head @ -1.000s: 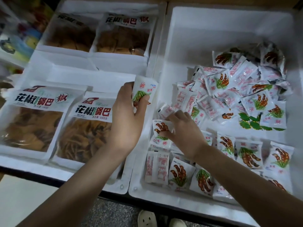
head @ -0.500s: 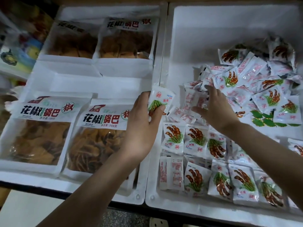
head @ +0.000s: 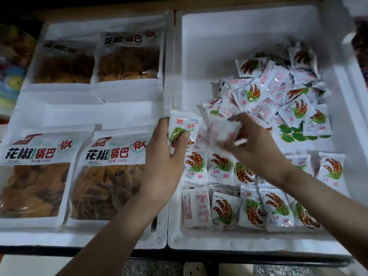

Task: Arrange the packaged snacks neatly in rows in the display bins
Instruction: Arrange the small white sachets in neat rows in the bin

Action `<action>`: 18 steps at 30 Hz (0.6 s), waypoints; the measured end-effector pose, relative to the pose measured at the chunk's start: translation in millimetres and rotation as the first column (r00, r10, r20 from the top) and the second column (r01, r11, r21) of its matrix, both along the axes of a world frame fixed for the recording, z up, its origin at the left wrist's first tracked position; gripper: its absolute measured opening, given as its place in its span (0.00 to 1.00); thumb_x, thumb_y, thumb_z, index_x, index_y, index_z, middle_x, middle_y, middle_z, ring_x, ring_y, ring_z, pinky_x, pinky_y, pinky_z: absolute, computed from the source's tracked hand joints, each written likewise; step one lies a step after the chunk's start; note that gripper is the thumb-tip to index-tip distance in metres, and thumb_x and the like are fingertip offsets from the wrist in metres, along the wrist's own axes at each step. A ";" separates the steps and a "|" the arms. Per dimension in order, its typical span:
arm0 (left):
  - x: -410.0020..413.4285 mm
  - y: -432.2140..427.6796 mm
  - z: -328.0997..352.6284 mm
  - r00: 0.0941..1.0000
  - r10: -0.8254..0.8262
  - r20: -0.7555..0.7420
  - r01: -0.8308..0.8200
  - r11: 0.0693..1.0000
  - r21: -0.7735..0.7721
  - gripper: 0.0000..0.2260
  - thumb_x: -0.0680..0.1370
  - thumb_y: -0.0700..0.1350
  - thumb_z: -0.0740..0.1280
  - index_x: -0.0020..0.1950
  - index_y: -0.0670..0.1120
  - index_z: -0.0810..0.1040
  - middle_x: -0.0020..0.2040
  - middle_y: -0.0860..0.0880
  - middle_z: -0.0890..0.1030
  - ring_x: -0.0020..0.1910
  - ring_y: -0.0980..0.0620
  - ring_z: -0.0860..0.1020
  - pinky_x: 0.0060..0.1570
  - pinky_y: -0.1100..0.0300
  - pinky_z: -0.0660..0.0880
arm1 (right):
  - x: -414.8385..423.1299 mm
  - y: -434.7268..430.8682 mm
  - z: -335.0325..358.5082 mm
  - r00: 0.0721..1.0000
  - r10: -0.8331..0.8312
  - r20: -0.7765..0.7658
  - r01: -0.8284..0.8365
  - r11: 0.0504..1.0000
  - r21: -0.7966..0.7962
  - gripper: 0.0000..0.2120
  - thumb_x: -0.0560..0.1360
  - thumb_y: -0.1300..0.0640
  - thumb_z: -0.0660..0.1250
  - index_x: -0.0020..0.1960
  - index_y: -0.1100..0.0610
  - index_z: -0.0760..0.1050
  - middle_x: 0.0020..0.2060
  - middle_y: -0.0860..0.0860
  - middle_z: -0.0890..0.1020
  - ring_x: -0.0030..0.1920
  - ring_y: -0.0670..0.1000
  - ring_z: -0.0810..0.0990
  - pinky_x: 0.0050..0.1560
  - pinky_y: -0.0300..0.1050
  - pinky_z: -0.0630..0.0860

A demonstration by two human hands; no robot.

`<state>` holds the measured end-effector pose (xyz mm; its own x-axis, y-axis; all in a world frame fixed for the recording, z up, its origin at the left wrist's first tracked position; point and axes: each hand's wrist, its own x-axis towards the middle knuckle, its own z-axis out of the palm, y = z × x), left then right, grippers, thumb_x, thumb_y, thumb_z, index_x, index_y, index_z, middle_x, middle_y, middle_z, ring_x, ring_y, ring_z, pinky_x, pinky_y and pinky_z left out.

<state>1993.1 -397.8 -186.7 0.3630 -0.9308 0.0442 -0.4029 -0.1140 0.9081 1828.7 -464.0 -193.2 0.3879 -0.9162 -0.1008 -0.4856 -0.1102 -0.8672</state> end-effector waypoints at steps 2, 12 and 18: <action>0.1 5.2 -1.9 1.000 0.021 -0.004 -0.021 1.000 -0.021 0.09 0.79 0.43 0.63 0.59 0.46 0.72 0.52 0.53 0.80 0.51 0.61 0.78 0.49 0.69 0.74 | -5.2 24.1 -4.6 0.990 0.115 -0.080 -0.103 0.984 0.143 0.12 0.73 0.53 0.69 0.51 0.45 0.69 0.41 0.45 0.81 0.38 0.40 0.81 0.34 0.34 0.78; -3.0 28.6 -10.9 0.997 0.071 0.033 -0.070 0.997 -0.044 0.09 0.78 0.42 0.64 0.59 0.48 0.73 0.50 0.60 0.79 0.51 0.65 0.77 0.52 0.66 0.73 | 8.5 73.5 -49.5 0.965 0.218 -0.147 -0.151 0.917 0.369 0.05 0.76 0.53 0.67 0.50 0.49 0.73 0.38 0.44 0.77 0.35 0.42 0.76 0.29 0.28 0.71; -7.2 40.9 -10.2 0.994 0.104 -0.008 -0.105 0.994 -0.019 0.09 0.79 0.43 0.63 0.58 0.52 0.72 0.49 0.61 0.79 0.50 0.66 0.78 0.49 0.71 0.73 | 2.3 79.3 -28.8 0.991 0.136 0.018 -0.124 0.945 -0.302 0.04 0.74 0.56 0.69 0.42 0.52 0.74 0.37 0.44 0.76 0.38 0.43 0.76 0.35 0.40 0.76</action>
